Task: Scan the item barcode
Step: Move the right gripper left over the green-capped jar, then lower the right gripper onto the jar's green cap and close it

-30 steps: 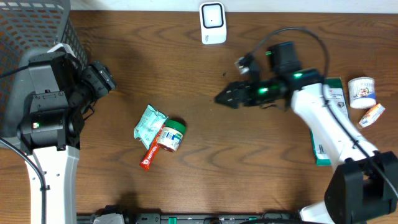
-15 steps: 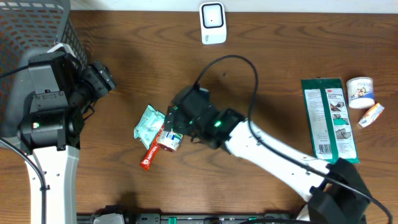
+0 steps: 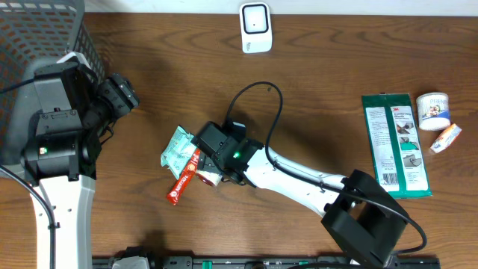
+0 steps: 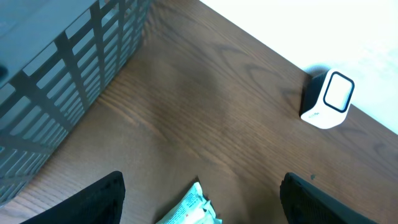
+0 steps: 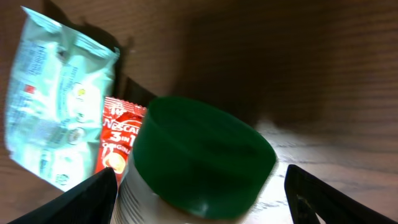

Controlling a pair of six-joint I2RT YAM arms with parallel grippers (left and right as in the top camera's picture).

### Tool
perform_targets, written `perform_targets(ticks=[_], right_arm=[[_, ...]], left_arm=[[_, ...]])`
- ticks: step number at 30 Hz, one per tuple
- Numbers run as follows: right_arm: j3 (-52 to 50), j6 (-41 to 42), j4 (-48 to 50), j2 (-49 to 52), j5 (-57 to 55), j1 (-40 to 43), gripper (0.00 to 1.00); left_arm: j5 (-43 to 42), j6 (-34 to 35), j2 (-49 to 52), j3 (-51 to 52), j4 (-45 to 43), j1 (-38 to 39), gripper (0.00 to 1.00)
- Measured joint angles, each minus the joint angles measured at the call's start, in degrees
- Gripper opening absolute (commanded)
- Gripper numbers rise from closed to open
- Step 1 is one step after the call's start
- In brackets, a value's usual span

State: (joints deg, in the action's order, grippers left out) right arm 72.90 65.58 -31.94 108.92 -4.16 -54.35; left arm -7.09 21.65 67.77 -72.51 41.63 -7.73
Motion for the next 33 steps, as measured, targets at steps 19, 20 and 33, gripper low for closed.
perform_targets(ticks=[19,20,33], right_arm=[[-0.9,2.7,2.5,1.0,5.9,1.7,0.89],[-0.9,1.9,2.5,1.0,5.8,1.9,0.91],[-0.9,3.4,3.1,1.1,4.5,2.3,0.87]], left_arm=[[0.0,0.0,0.0,0.0,0.0,0.0,0.81],[0.0,0.0,0.0,0.0,0.0,0.0,0.81],[0.0,0.0,0.0,0.0,0.0,0.0,0.81]])
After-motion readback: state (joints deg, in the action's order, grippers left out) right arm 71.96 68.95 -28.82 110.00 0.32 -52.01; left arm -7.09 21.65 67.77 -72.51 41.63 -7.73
